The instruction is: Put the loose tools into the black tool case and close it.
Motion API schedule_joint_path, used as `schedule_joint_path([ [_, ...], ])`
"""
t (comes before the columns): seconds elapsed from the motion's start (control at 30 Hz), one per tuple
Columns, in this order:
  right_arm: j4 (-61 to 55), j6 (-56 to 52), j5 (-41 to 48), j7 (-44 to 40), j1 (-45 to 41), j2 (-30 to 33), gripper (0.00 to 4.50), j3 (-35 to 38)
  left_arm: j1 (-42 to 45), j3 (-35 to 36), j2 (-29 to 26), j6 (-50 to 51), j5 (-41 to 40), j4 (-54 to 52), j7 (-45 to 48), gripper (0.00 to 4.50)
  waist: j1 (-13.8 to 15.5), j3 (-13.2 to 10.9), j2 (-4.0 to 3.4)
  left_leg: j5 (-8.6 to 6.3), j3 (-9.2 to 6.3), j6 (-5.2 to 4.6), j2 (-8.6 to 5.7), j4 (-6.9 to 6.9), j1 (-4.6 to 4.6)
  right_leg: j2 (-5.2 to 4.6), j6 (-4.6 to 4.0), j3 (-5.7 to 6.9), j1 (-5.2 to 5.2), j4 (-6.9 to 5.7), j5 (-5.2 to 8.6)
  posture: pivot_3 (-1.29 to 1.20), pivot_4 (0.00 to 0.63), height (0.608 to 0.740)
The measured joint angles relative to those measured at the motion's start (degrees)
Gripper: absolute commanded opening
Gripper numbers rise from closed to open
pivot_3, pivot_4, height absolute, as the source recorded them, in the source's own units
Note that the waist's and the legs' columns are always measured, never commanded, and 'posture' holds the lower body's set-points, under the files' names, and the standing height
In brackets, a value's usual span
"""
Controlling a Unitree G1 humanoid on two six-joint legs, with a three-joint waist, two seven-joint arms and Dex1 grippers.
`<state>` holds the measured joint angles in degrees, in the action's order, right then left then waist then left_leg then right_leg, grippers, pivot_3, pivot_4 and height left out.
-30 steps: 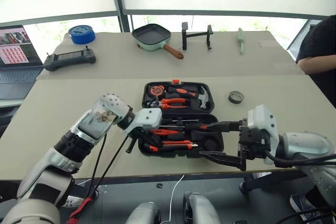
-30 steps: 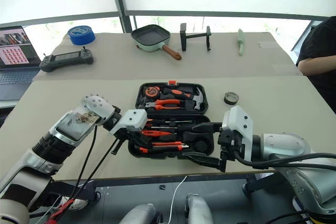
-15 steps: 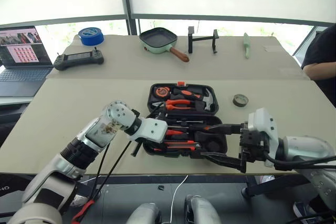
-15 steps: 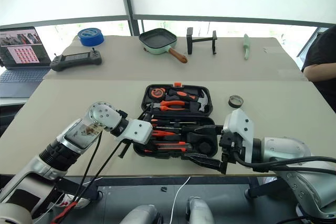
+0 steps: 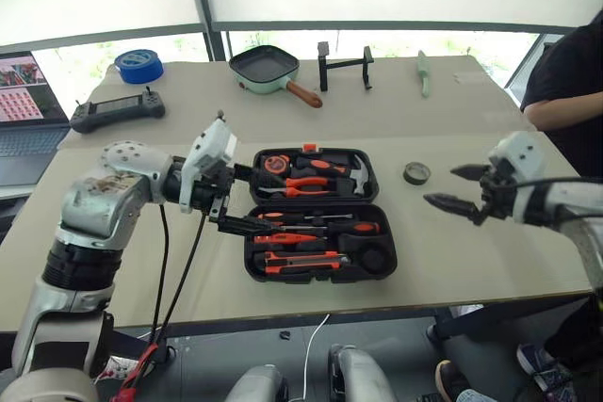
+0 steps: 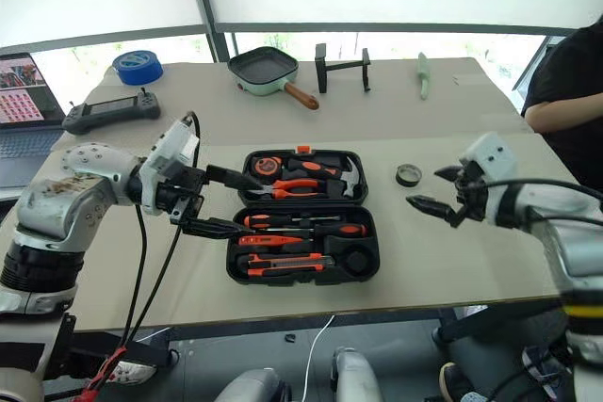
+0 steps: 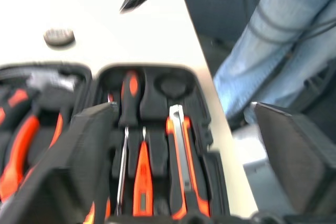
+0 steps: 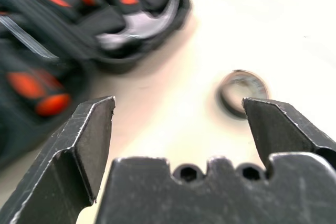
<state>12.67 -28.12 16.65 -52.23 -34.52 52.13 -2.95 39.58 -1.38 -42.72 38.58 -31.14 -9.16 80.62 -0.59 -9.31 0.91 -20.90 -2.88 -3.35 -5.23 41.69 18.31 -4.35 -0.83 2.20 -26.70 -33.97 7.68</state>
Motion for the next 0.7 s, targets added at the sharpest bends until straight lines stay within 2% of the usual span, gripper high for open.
schedule_joint_path([
  [0.03, 7.3, 3.0, -4.1, -0.1, -4.8, -2.5, 4.5, -3.7, -0.4, 1.0, 0.1, 0.9, -0.9, -1.1, -1.7, 4.48, -0.1, 0.0, 0.0, 0.0, 0.0, 0.01, 0.0, 0.0, 0.02, -0.01, -0.01, -0.01, -0.03, 0.0, -0.01, 0.0, 0.15, 0.74],
  [0.13, 20.7, 7.6, -10.5, 0.4, -12.7, -8.1, 4.5, -8.7, -0.5, 2.7, 0.7, 3.5, -3.6, -3.6, -5.3, 4.48, -0.2, 0.0, 0.0, 0.01, 0.01, 0.01, -0.01, 0.0, 0.13, -0.02, -0.02, -0.02, -0.17, -0.01, -0.02, 0.0, 0.15, 0.74],
  [0.37, 42.0, 13.6, -19.7, 2.9, -24.1, -15.1, 4.5, -12.6, -2.4, 4.7, -0.4, 6.6, -7.7, -8.0, -9.8, 4.48, -0.3, 0.0, -0.05, 0.03, -0.07, 0.05, -0.07, 0.03, 0.39, -0.04, -0.05, 0.1, -0.41, -0.04, -0.04, 0.0, 0.15, 0.74],
  [0.5, 47.8, 14.0, -22.2, 3.6, -27.4, -16.6, 3.53, -12.7, -2.4, 4.8, -0.9, 6.6, -8.9, -9.0, -11.3, 4.5, -0.4, 0.0, -0.05, 0.08, -0.07, 0.14, -0.07, 0.04, 0.37, -0.04, -0.08, 0.1, -0.41, -0.03, -0.04, 0.0, 0.15, 0.74],
  [0.7, 50.5, 16.5, -23.4, 2.2, -27.9, -17.3, 1.42, -12.0, -2.4, 4.8, -2.2, 6.3, -9.5, -9.0, -11.9, 4.5, -0.4, 0.0, -0.06, 0.16, -0.1, 0.27, -0.06, 0.04, 0.35, -0.04, -0.15, 0.08, -0.41, -0.06, -0.09, 0.0, 0.15, 0.74],
])
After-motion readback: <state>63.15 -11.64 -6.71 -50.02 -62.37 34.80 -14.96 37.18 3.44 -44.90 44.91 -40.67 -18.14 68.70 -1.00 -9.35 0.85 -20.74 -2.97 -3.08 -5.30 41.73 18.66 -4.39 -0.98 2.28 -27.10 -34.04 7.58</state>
